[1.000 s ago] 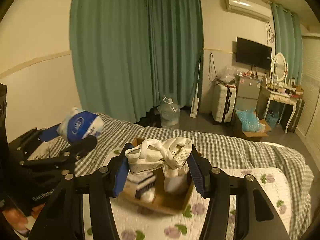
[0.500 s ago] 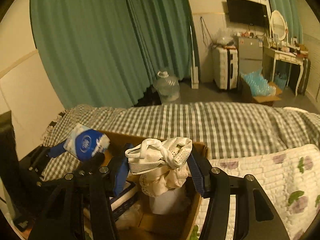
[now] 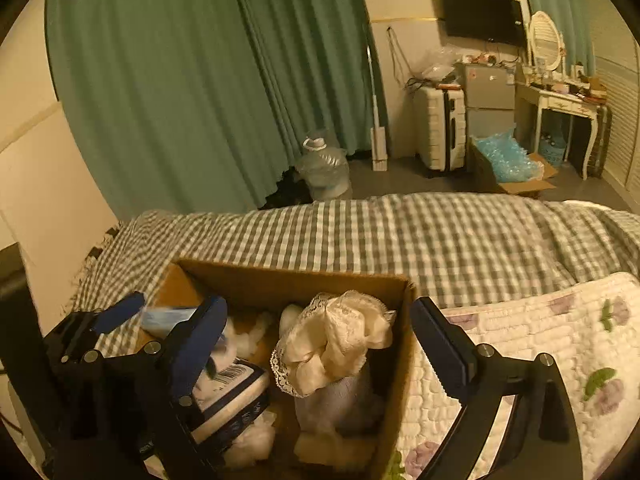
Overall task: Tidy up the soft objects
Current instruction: 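Open both tools and lift them away from the box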
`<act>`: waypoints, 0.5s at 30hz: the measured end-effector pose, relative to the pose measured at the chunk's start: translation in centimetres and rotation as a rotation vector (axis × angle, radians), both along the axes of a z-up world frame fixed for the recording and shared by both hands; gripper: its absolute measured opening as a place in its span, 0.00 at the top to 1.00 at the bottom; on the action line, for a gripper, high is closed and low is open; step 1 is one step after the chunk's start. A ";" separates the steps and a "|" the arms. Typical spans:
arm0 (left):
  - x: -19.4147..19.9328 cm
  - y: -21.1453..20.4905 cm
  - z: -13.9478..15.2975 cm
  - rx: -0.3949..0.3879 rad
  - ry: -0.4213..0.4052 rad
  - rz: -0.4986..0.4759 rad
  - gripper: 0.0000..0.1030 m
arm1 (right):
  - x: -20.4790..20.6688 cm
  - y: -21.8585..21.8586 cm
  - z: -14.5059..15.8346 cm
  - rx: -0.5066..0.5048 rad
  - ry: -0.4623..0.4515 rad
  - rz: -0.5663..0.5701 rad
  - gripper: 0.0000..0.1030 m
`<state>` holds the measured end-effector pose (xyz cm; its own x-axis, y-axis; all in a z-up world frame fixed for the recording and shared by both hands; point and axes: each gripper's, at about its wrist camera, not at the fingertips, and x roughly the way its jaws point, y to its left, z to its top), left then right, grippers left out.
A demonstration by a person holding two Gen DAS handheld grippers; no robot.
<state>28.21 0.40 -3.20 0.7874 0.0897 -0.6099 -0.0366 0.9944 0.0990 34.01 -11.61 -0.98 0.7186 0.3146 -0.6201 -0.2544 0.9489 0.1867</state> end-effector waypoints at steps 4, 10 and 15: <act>-2.2 0.6 3.6 0.000 -0.047 0.001 0.23 | -2.9 -0.6 4.5 -0.006 -0.060 -0.021 0.09; -9.3 1.2 13.2 -0.019 -0.224 -0.017 0.14 | -10.7 -1.6 14.8 -0.010 -0.214 -0.056 0.02; -18.0 1.8 21.3 0.002 -0.451 -0.010 0.07 | -19.8 -1.1 23.5 -0.076 -0.415 -0.061 0.00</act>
